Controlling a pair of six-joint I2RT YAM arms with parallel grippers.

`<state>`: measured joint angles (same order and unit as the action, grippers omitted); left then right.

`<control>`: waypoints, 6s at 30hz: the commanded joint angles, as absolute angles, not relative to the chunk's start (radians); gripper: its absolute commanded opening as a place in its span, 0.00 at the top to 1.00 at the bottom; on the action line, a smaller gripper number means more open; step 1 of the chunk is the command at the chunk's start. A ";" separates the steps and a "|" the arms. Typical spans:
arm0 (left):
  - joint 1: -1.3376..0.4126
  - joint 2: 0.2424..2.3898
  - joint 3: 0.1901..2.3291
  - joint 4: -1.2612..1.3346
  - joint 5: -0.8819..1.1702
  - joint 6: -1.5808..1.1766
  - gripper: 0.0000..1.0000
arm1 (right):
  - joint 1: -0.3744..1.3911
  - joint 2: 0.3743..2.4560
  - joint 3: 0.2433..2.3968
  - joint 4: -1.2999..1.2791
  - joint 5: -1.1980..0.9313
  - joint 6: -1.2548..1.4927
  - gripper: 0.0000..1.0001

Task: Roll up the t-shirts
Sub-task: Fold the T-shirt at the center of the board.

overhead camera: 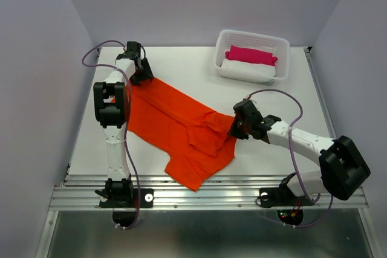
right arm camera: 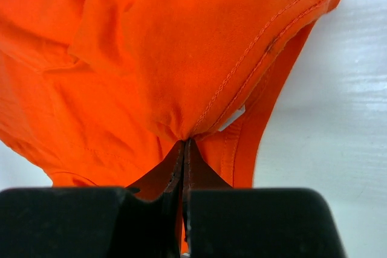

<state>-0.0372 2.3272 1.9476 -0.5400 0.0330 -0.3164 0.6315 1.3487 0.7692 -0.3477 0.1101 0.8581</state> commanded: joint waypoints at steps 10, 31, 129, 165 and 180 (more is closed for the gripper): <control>-0.035 2.341 1.986 -0.560 0.038 -0.316 0.32 | 0.666 1.376 0.673 -0.345 0.233 0.983 0.86; -0.035 2.316 1.987 -0.563 0.038 -0.304 0.32 | 0.862 1.314 0.776 -0.408 0.180 0.960 0.57; -0.025 2.348 1.979 -0.564 0.041 -0.295 0.32 | 0.393 1.713 0.931 -0.325 0.224 0.597 0.82; -0.009 2.060 2.018 -0.609 -0.043 -0.317 0.32 | 0.314 1.481 1.008 -0.391 0.195 0.522 0.67; 0.058 1.770 1.444 -0.502 -0.150 -0.373 0.33 | 0.793 1.684 1.179 -0.422 0.164 0.454 0.47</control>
<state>0.0448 1.8488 1.4807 -0.5312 -0.1051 -0.3496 0.7712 1.6234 1.0863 -0.4156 0.1741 0.5003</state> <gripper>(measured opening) 0.676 0.525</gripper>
